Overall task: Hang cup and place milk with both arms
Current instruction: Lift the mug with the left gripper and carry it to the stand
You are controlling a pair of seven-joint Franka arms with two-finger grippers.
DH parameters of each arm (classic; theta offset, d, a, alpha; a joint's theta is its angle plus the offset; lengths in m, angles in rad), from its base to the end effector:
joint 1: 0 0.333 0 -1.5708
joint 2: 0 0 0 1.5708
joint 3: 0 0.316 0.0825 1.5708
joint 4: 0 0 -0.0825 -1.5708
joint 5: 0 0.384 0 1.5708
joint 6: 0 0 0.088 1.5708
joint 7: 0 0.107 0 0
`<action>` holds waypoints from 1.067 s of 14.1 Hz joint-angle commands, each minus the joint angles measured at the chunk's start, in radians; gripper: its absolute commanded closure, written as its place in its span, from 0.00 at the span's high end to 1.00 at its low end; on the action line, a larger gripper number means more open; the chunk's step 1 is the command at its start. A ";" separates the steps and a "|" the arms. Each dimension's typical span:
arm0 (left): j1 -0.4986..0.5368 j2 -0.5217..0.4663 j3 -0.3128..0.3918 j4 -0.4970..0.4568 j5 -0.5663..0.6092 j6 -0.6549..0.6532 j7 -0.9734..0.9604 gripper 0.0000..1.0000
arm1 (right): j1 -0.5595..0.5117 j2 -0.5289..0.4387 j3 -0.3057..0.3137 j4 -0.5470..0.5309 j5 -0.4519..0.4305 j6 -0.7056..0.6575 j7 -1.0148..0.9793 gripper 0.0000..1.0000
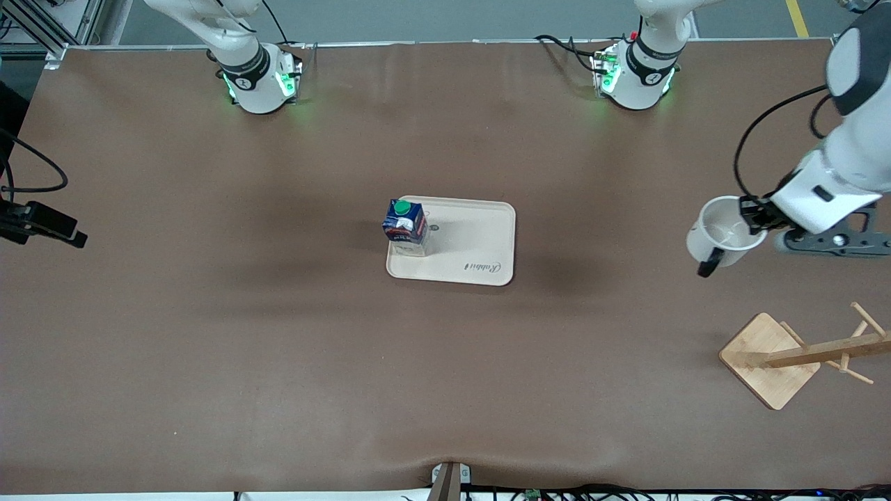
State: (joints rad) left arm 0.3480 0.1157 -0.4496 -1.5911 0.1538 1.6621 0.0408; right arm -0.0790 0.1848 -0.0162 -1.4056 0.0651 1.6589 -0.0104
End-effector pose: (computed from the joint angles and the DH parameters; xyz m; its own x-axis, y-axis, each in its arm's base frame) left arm 0.5905 -0.0318 0.5631 0.9873 -0.1545 -0.0378 -0.1576 -0.9823 -0.1008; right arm 0.6177 -0.0515 0.6029 0.9936 -0.0897 0.0689 -0.0855 -0.9944 -0.0614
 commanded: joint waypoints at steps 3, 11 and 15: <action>0.097 -0.008 -0.006 0.023 -0.003 -0.012 0.181 0.00 | 0.031 0.076 -0.002 0.008 0.130 0.087 -0.006 1.00; 0.216 0.056 -0.007 0.051 -0.008 -0.001 0.286 0.00 | 0.054 0.130 -0.002 -0.013 0.130 0.073 -0.002 1.00; 0.276 0.131 -0.006 0.080 -0.025 0.106 0.321 0.00 | 0.116 0.186 -0.004 -0.062 0.134 -0.002 0.007 1.00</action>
State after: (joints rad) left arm 0.6031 0.2052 -0.4463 -1.5539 0.1461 1.7317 0.3334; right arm 0.0285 0.3631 -0.0135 -1.4649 0.1819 1.7123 -0.0071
